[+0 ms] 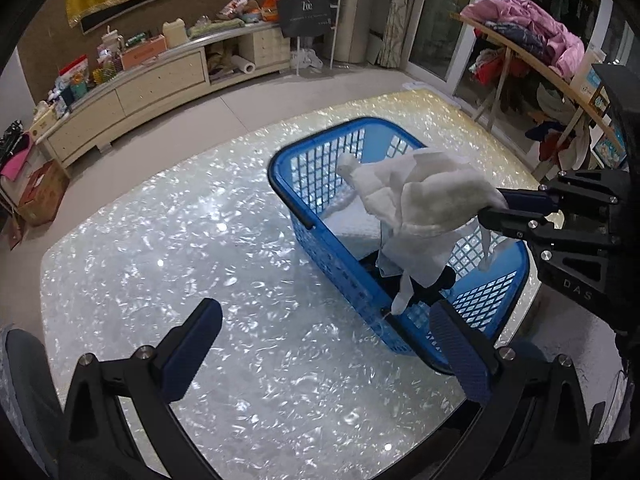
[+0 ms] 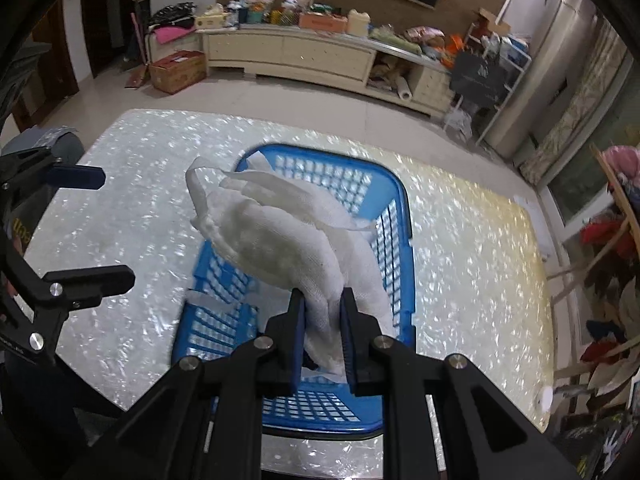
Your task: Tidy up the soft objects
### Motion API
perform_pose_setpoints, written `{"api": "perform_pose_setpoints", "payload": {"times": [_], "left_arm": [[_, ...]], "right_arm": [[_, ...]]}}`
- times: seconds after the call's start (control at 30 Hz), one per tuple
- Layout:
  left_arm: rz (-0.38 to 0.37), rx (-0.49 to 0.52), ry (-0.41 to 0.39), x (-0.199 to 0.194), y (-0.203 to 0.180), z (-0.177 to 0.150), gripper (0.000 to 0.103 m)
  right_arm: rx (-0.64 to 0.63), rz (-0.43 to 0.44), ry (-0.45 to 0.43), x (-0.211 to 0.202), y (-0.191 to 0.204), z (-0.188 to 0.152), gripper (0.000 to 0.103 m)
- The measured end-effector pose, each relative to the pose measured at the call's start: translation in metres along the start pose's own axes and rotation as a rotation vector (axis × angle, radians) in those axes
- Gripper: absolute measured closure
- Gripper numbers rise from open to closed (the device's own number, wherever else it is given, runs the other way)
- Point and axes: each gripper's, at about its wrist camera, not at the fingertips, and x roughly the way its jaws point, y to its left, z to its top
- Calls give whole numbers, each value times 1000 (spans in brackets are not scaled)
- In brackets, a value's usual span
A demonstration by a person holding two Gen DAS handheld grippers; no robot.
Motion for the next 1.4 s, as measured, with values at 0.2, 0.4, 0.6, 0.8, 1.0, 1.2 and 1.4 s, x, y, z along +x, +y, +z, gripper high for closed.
{"api": "perform_pose_setpoints", "payload": {"times": [0.2,0.4,0.6,0.8,1.0,1.2,1.4], "left_arm": [[-20,5,34,27,-6,3,0],[-32,15,51,39,-6,2,0],[-44,0,50,39,-4,-1,0],[-8,-40,-29,16,-7,-18,0],[-7,-105,-190,-31,-12,-47,0],[54,-160,-339,-89,-19,-71,0],[116,-161,-426,-132,-31,-93,0]], "right_arm": [[32,32,50,25,-4,-4,88],[62,68,106,48,-4,-7,88],[93,86,112,46,-5,-13,84],[126,58,80,26,-8,-22,62],[180,66,-21,-20,-2,-37,28],[209,52,-134,-68,18,-55,6],[245,52,-266,-117,38,-79,0]]}}
